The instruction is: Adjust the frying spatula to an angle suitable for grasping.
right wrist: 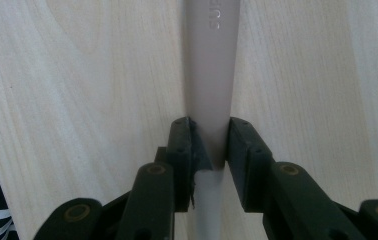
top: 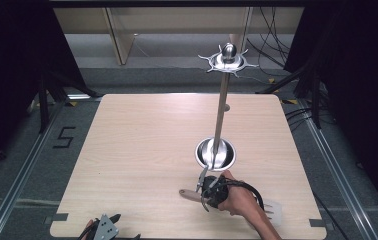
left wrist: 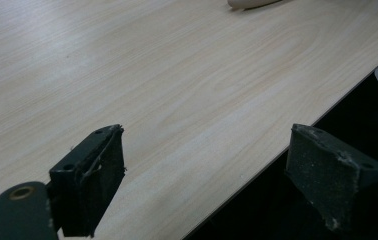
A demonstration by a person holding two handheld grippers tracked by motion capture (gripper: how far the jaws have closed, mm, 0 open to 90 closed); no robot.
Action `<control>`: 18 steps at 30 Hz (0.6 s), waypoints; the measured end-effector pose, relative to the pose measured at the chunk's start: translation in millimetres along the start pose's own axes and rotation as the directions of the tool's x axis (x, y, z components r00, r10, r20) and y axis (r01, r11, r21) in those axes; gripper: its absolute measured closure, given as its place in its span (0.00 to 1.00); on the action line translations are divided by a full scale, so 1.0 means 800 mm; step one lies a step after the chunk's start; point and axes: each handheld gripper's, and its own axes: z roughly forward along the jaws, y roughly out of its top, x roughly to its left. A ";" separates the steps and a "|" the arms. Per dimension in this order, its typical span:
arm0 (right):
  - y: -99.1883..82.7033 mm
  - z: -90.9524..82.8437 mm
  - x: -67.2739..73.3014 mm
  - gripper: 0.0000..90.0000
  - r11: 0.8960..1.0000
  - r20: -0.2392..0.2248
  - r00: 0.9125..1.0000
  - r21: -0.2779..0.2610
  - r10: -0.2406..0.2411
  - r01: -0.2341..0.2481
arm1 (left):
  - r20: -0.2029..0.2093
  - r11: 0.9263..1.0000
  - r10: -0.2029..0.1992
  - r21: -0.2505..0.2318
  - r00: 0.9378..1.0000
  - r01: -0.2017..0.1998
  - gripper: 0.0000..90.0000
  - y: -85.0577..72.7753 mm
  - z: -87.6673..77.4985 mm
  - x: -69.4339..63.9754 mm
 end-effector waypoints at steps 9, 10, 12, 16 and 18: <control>0.001 -0.001 0.002 0.82 1.000 0.003 1.000 0.000 -0.013 0.013 | 0.000 0.998 -0.056 -0.023 0.998 0.056 0.17 -0.001 0.001 -0.006; -0.003 -0.005 0.003 0.82 1.000 0.005 1.000 -0.019 0.011 -0.011 | 0.001 0.998 -0.057 -0.029 0.998 0.057 0.17 -0.001 0.001 -0.005; -0.004 -0.007 0.003 0.82 0.999 0.002 1.000 -0.036 0.024 -0.024 | 0.001 0.998 -0.062 -0.028 0.998 0.062 0.17 -0.001 0.001 -0.006; -0.018 -0.027 0.000 0.82 0.990 -0.029 0.996 -0.112 0.084 -0.087 | -0.001 1.000 -0.014 -0.017 1.000 0.014 0.17 0.000 0.000 -0.002; -0.021 -0.031 0.000 0.82 0.988 -0.029 0.995 -0.120 0.097 -0.100 | 0.004 0.998 -0.058 -0.024 0.998 0.058 0.17 -0.001 -0.001 -0.006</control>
